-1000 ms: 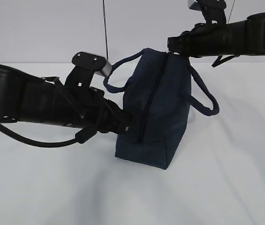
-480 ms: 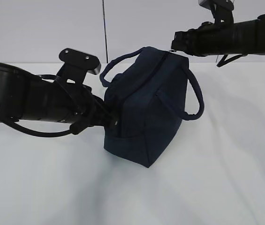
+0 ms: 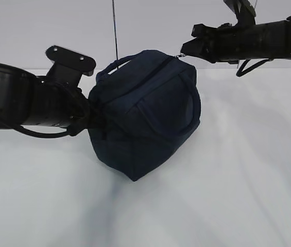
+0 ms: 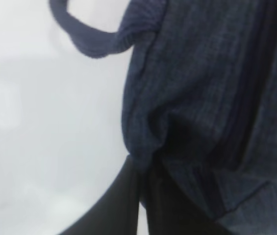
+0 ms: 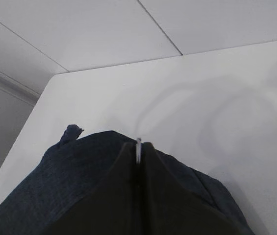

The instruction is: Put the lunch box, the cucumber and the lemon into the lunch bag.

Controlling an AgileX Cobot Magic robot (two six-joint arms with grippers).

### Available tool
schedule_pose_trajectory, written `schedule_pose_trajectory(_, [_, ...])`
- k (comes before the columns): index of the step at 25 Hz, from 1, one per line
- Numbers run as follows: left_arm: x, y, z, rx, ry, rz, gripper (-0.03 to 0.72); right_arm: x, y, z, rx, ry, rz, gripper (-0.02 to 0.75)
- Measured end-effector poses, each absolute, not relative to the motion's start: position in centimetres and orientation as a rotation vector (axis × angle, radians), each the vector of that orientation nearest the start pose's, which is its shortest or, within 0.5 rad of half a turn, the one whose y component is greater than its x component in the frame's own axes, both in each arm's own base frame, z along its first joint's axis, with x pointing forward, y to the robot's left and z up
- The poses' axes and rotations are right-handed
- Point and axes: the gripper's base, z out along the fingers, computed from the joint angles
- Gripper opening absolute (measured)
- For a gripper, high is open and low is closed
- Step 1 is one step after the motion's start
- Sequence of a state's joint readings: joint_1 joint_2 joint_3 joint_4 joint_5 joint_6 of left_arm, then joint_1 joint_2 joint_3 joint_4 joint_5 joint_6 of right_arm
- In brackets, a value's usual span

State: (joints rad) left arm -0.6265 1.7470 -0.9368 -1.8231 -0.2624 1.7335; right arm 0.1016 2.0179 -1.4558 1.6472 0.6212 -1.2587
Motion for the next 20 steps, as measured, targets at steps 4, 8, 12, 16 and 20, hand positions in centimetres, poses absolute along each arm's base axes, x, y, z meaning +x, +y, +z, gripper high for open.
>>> schedule_pose_trajectory(4, [30.7, -18.5, 19.2, 0.444, 2.248, 0.027, -0.01, 44.7, 9.4, 23.2, -0.118, 2.081, 0.961, 0.0])
schedule_pose_trajectory(8, [31.4, -18.6, 20.3, 0.44, 2.203, 0.065, -0.01, 44.2, 8.9, 22.9, -0.159, 2.14, 0.996, 0.0])
schedule_pose_trajectory(12, [31.6, -18.5, 20.7, 0.466, 2.171, 0.115, -0.01, 43.8, 8.4, 22.7, -0.217, 2.169, 1.034, 0.0])
schedule_pose_trajectory(16, [31.8, -18.1, 20.8, 0.47, 2.151, 0.182, -0.01, 43.8, 7.6, 23.1, -0.211, 2.173, 1.063, 0.0])
schedule_pose_trajectory(20, [31.8, -18.1, 20.9, 0.483, 2.14, 0.194, -0.01, 43.9, 6.7, 23.2, -0.116, 2.199, 1.093, 0.0])
